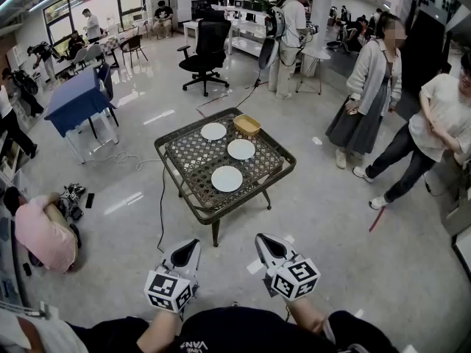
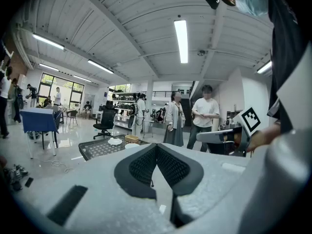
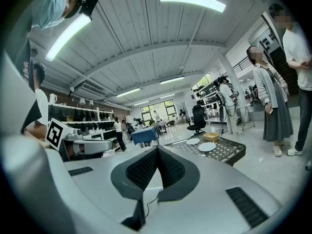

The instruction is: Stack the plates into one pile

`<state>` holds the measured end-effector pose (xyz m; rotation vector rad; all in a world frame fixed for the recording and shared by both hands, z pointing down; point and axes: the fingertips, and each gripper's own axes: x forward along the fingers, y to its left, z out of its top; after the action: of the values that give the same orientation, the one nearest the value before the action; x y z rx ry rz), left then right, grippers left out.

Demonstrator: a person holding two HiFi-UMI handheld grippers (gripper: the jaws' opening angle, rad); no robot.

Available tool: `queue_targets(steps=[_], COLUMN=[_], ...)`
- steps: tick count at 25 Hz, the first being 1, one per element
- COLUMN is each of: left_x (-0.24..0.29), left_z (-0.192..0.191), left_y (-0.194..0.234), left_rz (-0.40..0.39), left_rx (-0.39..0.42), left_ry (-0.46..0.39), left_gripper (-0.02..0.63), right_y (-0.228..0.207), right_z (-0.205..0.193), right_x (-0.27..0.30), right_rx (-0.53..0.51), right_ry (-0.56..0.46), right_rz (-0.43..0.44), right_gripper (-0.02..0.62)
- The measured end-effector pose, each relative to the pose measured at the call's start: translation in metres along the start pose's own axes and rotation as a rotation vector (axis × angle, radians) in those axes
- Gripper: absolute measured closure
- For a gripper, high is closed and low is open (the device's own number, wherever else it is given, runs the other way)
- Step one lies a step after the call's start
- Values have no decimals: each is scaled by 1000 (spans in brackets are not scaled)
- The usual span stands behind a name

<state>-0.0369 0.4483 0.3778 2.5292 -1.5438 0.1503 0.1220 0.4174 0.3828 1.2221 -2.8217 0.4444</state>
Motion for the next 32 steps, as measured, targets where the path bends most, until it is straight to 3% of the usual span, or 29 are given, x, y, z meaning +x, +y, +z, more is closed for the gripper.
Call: queue_targets(steps=[8, 15, 16, 21, 24, 32], left_x=[17, 24, 25, 49, 72, 142], left_z=[2, -15, -17, -16, -15, 17], left_y=[-5, 7, 12, 43, 68, 154], left_rz=[-11, 1, 3, -13, -39, -87], left_rx=[1, -16, -26, -63, -87, -78], left_ry=[-14, 25, 32, 42, 50, 51], left_gripper=[586, 583, 583, 568, 453, 442], right_y=[-11, -24, -26, -45, -58, -95], right_z=[7, -4, -5, -3, 2, 34], right_x=[6, 12, 14, 42, 69, 153], right_rx=[12, 51, 57, 71, 75, 83], right_ry=[-36, -39, -33, -13, -3, -29], right_rz=[23, -2, -11, -58, -85, -176], right_gripper=[595, 578, 538, 487, 474, 460])
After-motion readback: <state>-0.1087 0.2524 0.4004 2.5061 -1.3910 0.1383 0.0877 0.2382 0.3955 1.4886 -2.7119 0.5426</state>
